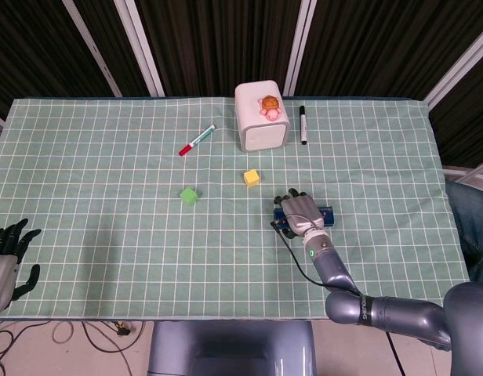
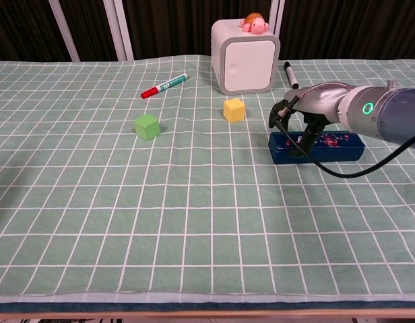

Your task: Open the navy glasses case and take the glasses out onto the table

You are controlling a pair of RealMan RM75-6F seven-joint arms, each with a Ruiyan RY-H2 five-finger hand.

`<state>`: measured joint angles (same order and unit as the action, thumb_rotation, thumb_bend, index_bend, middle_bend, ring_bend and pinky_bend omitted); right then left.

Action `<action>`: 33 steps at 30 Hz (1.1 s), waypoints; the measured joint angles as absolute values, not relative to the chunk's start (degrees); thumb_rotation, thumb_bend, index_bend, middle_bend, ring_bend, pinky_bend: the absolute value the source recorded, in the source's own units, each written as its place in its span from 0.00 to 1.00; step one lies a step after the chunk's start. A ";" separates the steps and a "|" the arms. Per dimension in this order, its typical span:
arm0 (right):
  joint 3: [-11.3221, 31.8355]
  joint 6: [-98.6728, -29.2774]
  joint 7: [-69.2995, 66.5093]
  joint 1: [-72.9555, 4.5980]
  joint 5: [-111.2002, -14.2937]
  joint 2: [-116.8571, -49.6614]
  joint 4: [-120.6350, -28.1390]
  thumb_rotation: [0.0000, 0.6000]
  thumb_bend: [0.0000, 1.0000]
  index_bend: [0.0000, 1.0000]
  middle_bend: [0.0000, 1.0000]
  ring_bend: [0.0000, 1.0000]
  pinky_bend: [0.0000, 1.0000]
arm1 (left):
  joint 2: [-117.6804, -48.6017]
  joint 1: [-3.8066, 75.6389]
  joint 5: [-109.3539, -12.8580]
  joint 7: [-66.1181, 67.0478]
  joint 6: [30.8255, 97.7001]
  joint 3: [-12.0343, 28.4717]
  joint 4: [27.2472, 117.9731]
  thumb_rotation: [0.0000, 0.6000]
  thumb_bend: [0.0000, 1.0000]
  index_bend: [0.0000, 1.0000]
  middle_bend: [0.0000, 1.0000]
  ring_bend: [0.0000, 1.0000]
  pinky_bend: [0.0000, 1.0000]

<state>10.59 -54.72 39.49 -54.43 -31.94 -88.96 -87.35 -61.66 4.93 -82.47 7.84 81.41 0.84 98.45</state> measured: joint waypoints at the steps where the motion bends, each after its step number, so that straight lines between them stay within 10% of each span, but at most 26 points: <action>1: 10.56 -54.87 39.49 -54.50 -31.97 -89.12 -87.28 1.00 0.35 0.28 0.34 0.14 0.24 | -61.72 4.91 -82.41 7.97 81.50 0.89 98.38 1.00 0.46 0.14 0.00 0.00 0.03; 33: 10.45 -56.26 41.80 -56.81 -29.35 -89.97 -87.33 1.00 0.36 0.32 0.40 0.16 0.24 | -61.77 4.91 -82.15 8.11 81.47 0.94 98.46 1.00 0.46 0.14 0.00 0.00 0.03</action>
